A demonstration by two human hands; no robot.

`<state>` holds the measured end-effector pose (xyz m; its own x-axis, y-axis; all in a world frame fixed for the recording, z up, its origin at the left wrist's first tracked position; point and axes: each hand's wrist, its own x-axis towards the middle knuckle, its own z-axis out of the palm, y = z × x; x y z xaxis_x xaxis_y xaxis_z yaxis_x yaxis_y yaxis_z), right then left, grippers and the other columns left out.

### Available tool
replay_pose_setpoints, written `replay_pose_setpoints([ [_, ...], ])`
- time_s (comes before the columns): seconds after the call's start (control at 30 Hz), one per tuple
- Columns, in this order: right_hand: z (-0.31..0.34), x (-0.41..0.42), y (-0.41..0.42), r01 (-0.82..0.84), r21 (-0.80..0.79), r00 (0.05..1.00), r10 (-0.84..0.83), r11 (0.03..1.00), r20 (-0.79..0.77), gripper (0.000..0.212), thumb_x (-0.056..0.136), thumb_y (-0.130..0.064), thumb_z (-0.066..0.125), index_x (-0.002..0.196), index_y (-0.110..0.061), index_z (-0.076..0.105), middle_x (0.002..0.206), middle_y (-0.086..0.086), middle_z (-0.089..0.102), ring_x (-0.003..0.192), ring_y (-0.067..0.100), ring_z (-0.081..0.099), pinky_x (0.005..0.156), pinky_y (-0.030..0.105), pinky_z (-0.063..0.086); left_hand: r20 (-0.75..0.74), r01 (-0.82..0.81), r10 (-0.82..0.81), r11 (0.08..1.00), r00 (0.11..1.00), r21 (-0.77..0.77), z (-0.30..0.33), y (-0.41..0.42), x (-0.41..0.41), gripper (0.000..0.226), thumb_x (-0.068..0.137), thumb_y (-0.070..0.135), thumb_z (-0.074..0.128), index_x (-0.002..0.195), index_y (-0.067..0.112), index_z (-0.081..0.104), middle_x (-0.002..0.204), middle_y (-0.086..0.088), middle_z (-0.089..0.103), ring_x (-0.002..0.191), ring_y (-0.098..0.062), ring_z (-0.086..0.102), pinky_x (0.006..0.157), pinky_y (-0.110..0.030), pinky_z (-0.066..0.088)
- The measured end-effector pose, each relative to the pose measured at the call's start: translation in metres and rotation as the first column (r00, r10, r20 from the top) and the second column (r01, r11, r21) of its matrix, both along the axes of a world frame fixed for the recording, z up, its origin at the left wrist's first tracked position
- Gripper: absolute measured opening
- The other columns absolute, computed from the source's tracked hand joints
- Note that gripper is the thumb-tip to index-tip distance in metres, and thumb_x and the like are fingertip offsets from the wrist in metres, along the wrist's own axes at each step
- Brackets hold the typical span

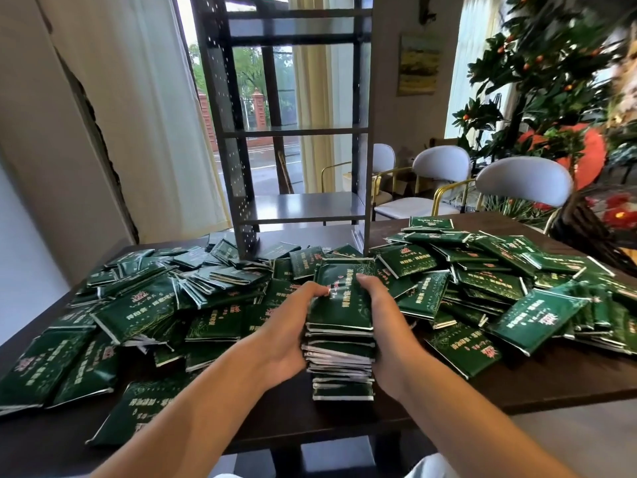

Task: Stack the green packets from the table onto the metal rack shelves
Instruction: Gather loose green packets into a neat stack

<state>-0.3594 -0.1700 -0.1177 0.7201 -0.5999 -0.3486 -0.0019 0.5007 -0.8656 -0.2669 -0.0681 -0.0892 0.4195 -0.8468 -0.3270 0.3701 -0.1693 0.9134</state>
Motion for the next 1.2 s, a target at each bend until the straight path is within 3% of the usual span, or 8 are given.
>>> replay_pose_setpoints([
  [0.07, -0.006, 0.005, 0.002, 0.022, 0.008, 1.0, -0.022, 1.0, 0.005, 0.06, 0.075, -0.065, 0.067, 0.116, -0.021, 0.069, 0.112, 0.016, 0.074, 0.099, 0.037, 0.072, 0.091, 0.051, 0.057, -0.041, 0.002, -0.004, 1.0, 0.999, -0.029, -0.005, 0.003, 0.0, 0.041, 0.098, 0.034, 0.047, 0.101, 0.004, 0.075, 0.1, -0.02, 0.073, 0.092, -0.032, 0.07, 0.096, -0.047, 0.049],
  [0.17, -0.006, 0.0, -0.002, -0.017, 0.02, 0.999, 0.016, 1.0, 0.042, 0.047, 0.084, -0.053, 0.065, 0.115, -0.017, 0.069, 0.106, 0.017, 0.076, 0.091, 0.035, 0.074, 0.08, 0.045, 0.061, -0.058, 0.001, -0.005, 0.998, 0.998, -0.059, -0.009, 0.005, 0.0, 0.036, 0.094, 0.033, 0.054, 0.096, 0.006, 0.079, 0.106, -0.02, 0.073, 0.099, -0.034, 0.068, 0.105, -0.051, 0.045],
  [0.4, -0.008, 0.004, -0.006, 0.026, -0.078, 0.985, -0.012, 0.997, 0.173, 0.076, 0.059, -0.045, 0.077, 0.129, -0.017, 0.062, 0.114, 0.018, 0.073, 0.102, 0.038, 0.072, 0.083, 0.046, 0.059, -0.064, -0.071, 0.061, 0.982, 0.996, -0.173, -0.005, -0.004, 0.002, 0.034, 0.078, 0.014, 0.065, 0.108, 0.001, 0.074, 0.108, -0.021, 0.071, 0.095, -0.033, 0.068, 0.097, -0.045, 0.051],
  [0.57, -0.014, 0.007, -0.012, 0.024, -0.187, 0.97, 0.023, 0.982, 0.243, 0.079, 0.074, -0.038, 0.078, 0.144, -0.021, 0.045, 0.107, 0.009, 0.075, 0.095, 0.028, 0.074, 0.086, 0.047, 0.059, -0.027, -0.063, 0.058, 0.973, 0.998, -0.22, -0.013, -0.006, 0.013, 0.043, 0.067, 0.009, 0.073, 0.109, 0.002, 0.074, 0.11, -0.021, 0.072, 0.093, -0.031, 0.071, 0.092, -0.042, 0.055],
  [0.7, -0.015, 0.009, -0.012, -0.003, -0.288, 0.942, 0.099, 0.958, 0.321, 0.082, 0.072, -0.029, 0.074, 0.146, -0.032, 0.041, 0.109, 0.006, 0.075, 0.099, 0.029, 0.073, 0.087, 0.05, 0.059, 0.182, -0.021, 0.076, 0.958, 0.98, -0.286, -0.021, -0.006, 0.017, 0.075, 0.059, 0.011, 0.076, 0.131, 0.015, 0.057, 0.105, -0.012, 0.075, 0.092, -0.026, 0.073, 0.076, -0.035, 0.059],
  [0.8, -0.019, 0.003, -0.018, -0.043, -0.357, 0.925, 0.172, 0.933, 0.339, 0.096, 0.071, -0.016, 0.073, 0.15, -0.048, 0.028, 0.116, 0.001, 0.074, 0.103, 0.025, 0.072, 0.076, 0.038, 0.061, 0.398, 0.086, 0.039, 0.952, 0.917, -0.293, -0.033, -0.002, 0.026, 0.11, 0.058, 0.004, 0.081, 0.148, 0.043, 0.032, 0.124, -0.001, 0.07, 0.11, -0.024, 0.069, 0.085, -0.036, 0.058],
  [0.97, -0.039, -0.013, -0.014, -0.136, -0.556, 0.926, 0.305, 0.82, 0.222, 0.13, 0.063, -0.033, 0.09, 0.147, -0.063, -0.004, 0.146, -0.031, 0.044, 0.13, -0.004, 0.052, 0.095, 0.019, 0.051, 0.507, 0.212, -0.043, 0.937, 0.861, -0.28, -0.056, 0.013, 0.019, 0.132, 0.07, -0.029, 0.07, 0.143, 0.058, 0.005, 0.141, -0.005, 0.059, 0.125, -0.016, 0.061, 0.09, -0.026, 0.055],
  [1.2, -0.05, -0.009, -0.019, -0.167, -0.615, 0.927, 0.335, 0.771, 0.167, 0.132, 0.056, -0.065, 0.088, 0.143, -0.068, -0.011, 0.157, -0.028, 0.026, 0.139, -0.006, 0.04, 0.107, 0.021, 0.043, 0.513, 0.213, -0.127, 0.971, 0.849, -0.113, -0.07, 0.012, 0.027, 0.128, 0.066, -0.006, 0.083, 0.16, 0.013, -0.001, 0.129, 0.006, 0.068, 0.12, -0.01, 0.064, 0.089, -0.021, 0.053],
])
